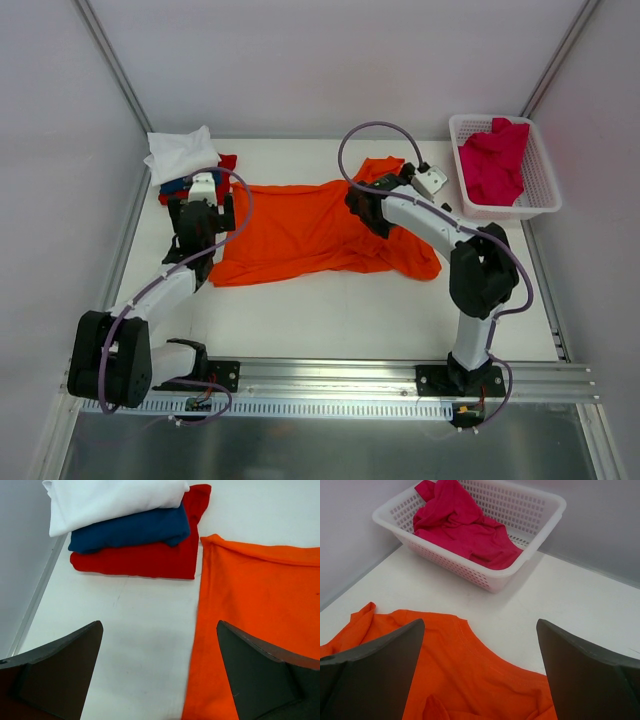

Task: Fold and stack the t-shirts
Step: Flatten out the tshirt

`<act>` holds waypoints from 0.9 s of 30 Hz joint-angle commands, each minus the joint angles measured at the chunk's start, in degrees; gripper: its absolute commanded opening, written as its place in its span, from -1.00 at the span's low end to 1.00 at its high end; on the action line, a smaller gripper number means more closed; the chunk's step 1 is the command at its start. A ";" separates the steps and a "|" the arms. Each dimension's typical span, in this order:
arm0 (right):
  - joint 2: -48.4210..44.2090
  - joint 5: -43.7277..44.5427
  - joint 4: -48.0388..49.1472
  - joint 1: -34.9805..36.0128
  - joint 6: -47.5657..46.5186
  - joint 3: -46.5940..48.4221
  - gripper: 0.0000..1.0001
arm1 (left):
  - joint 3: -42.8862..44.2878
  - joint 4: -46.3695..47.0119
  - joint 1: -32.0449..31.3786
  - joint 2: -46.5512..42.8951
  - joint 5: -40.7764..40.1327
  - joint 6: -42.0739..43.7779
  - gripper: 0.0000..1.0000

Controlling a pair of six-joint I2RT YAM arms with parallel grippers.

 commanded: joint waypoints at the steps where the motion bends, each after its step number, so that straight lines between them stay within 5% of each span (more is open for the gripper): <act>1: -1.59 17.09 -19.09 1.06 -0.94 1.91 0.99 | -0.55 5.55 2.80 1.53 6.76 2.84 0.98; 10: -3.53 17.00 -19.09 3.26 0.29 0.85 0.99 | -7.48 13.18 4.74 4.96 12.90 1.08 0.97; 14: -4.49 17.01 -19.18 4.49 -0.15 0.77 0.99 | -17.84 30.02 4.74 6.02 14.32 2.31 0.95; 21: -4.67 17.09 -19.18 7.13 -1.73 0.77 0.99 | -20.23 33.14 7.19 5.13 21.52 1.79 0.97; 23: -4.32 17.09 -19.18 8.09 -2.25 0.59 0.99 | -23.38 43.00 8.86 8.89 24.85 1.95 0.98; 27: -3.88 17.09 -19.09 9.24 -2.87 0.15 0.99 | -22.34 40.43 9.05 8.56 24.80 1.53 0.98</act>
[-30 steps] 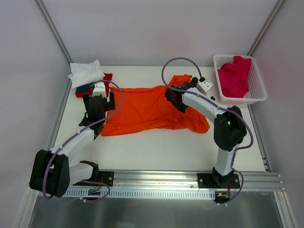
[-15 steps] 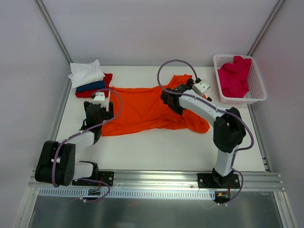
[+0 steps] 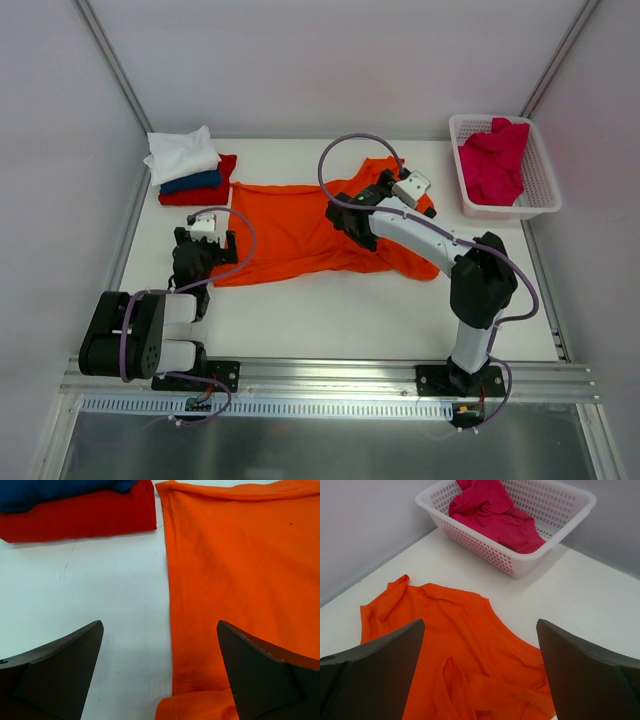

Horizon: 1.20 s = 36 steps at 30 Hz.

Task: Fold and stack the t-shirts
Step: Flatten out the tshirt

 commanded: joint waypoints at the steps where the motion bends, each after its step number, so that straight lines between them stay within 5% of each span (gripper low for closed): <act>1: -1.70 17.09 -19.02 1.15 -1.15 0.17 0.99 | 0.21 5.46 0.26 0.02 2.84 -0.71 0.98; 31: 4.19 15.78 -19.02 4.76 -7.91 6.32 0.99 | 0.39 4.83 0.52 0.02 3.28 -0.89 0.98; 36: -1.95 11.22 6.87 4.76 -18.52 -1.22 0.99 | 0.39 4.74 0.61 0.02 3.36 -0.98 0.98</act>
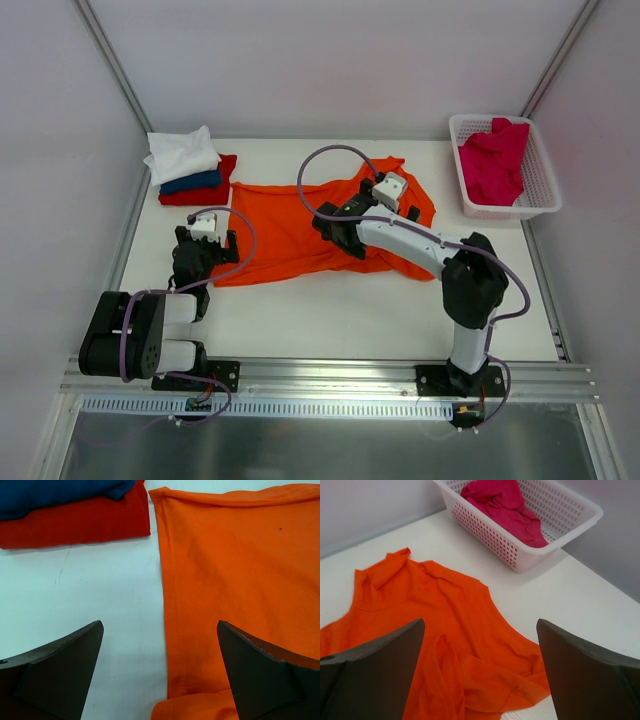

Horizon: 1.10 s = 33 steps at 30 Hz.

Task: Fold and stack the t-shirts
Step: Flatten out the tshirt

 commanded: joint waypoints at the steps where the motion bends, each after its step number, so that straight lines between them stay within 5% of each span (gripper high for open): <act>1: -6.26 10.05 5.63 0.17 -7.03 -2.74 0.99 | 0.39 3.42 0.57 -0.25 1.88 -0.50 0.98; 7: -9.17 -2.76 20.70 0.17 -12.88 -3.00 0.99 | 0.39 3.34 0.57 -0.25 1.88 -0.50 0.98; 15: -9.00 -32.82 58.78 -1.24 -57.35 -4.24 0.99 | 0.48 3.34 0.57 -0.16 1.97 -0.50 0.98; 21: -9.00 -59.43 67.06 -1.85 -76.35 -5.11 0.99 | 0.48 3.25 0.66 -0.25 1.97 -0.50 0.98; 25: -9.52 -68.32 67.43 -2.03 -88.03 -5.90 0.99 | 0.48 3.25 0.66 -0.25 2.05 -0.50 0.98; 28: -10.75 -71.17 66.46 -1.94 -98.84 -6.78 0.99 | 0.48 3.25 0.66 -0.25 2.05 -0.50 0.98; 33: -12.95 -64.07 68.12 -3.17 -114.30 -8.27 0.99 | 0.48 3.25 0.66 -0.16 2.05 -0.50 0.98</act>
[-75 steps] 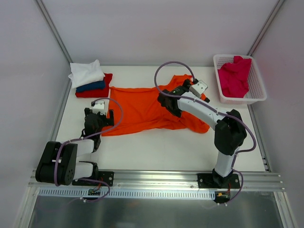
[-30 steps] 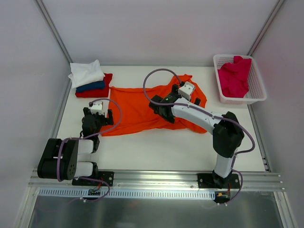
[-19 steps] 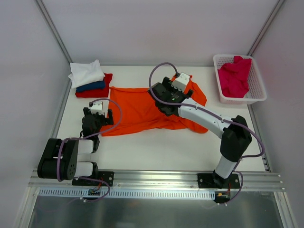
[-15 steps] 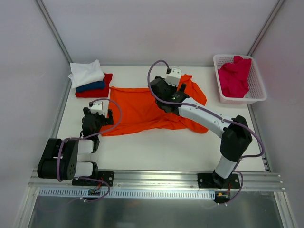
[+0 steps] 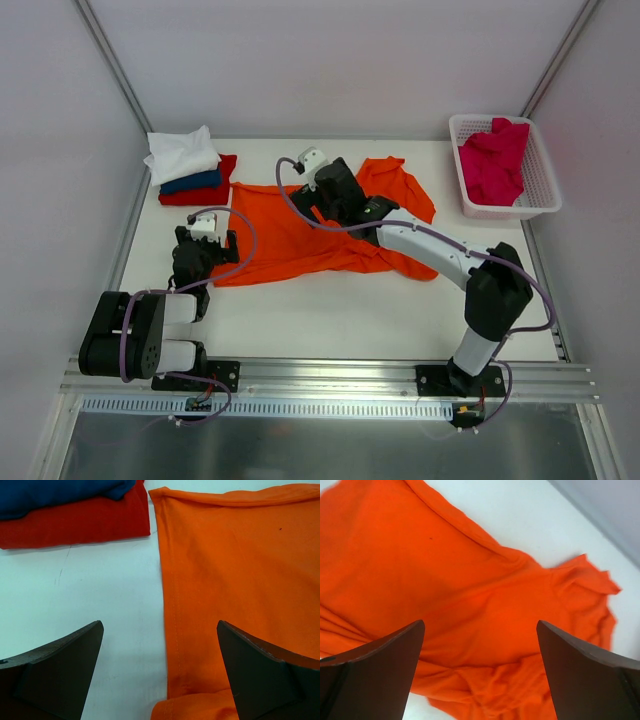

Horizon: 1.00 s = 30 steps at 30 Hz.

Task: Fold and stack the t-shirts
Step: Flatten out the tshirt

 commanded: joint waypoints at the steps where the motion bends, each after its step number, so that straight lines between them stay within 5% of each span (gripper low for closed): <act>1: -4.88 1.82 3.70 -1.68 -16.78 -0.65 0.99 | 0.48 3.34 0.66 -0.16 2.03 -0.47 0.98; 7: -5.77 4.55 4.58 -8.26 -23.12 0.31 0.99 | 0.48 3.25 0.74 -0.16 2.12 -0.56 0.98; 11: -5.77 -1.85 4.58 -12.58 -24.45 -2.23 0.99 | 0.57 3.25 0.74 -0.16 2.12 -0.56 0.98; 18: -8.32 -35.30 3.96 -14.96 -2.41 -3.81 0.99 | 0.57 3.16 0.74 -0.24 2.03 -0.56 0.98; 27: -8.32 -55.28 13.01 -18.29 12.81 -5.66 0.99 | 0.57 3.07 0.83 -0.16 2.21 -0.47 0.98; 30: -9.72 -52.16 12.50 -19.79 12.30 -6.36 0.99 | 0.57 3.07 0.83 -0.16 2.30 -0.56 0.98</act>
